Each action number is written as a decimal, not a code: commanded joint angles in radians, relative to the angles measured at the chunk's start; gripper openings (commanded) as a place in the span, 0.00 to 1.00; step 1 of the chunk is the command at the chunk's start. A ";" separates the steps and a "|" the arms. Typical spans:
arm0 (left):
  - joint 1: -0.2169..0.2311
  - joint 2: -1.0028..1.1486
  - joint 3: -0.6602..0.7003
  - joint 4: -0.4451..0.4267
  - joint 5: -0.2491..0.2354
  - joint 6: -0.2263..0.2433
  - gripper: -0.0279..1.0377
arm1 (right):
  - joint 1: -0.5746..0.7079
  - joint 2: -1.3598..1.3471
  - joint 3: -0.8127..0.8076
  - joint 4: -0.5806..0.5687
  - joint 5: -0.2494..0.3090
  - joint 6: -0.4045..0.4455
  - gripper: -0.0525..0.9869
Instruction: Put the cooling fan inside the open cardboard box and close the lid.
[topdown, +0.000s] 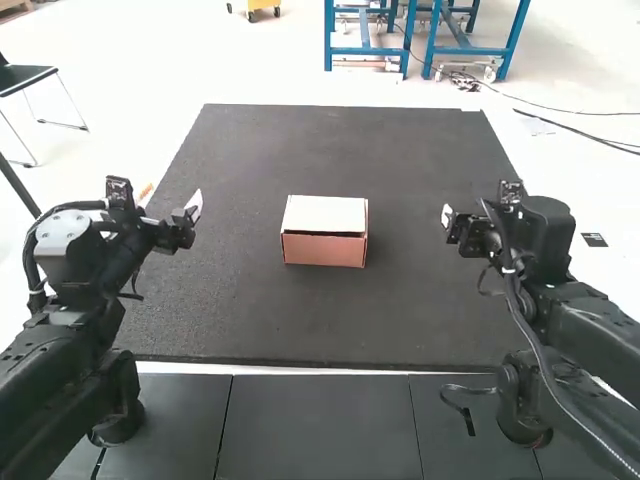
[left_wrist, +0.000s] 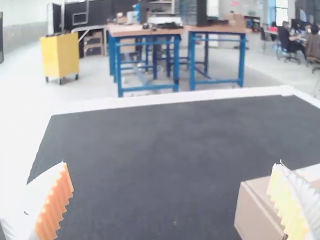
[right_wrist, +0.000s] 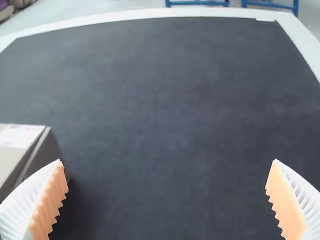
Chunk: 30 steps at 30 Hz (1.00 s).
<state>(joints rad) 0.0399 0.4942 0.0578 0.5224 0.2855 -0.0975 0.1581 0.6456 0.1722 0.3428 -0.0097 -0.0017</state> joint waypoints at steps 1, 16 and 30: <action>-0.002 -0.048 -0.059 0.025 0.044 0.012 0.88 | 0.008 -0.069 0.007 0.002 -0.001 0.016 0.92; -0.021 -0.405 -0.061 -0.254 0.055 0.042 0.92 | 0.023 -0.366 -0.168 -0.042 -0.052 -0.024 0.92; -0.032 -0.496 -0.059 -0.440 0.053 0.079 0.93 | -0.058 -0.646 -0.172 -0.341 -0.081 -0.107 0.92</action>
<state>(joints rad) 0.0128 0.0071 0.0055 0.0910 0.3336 -0.0372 0.1070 0.0078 0.0036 0.0086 -0.1265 -0.0738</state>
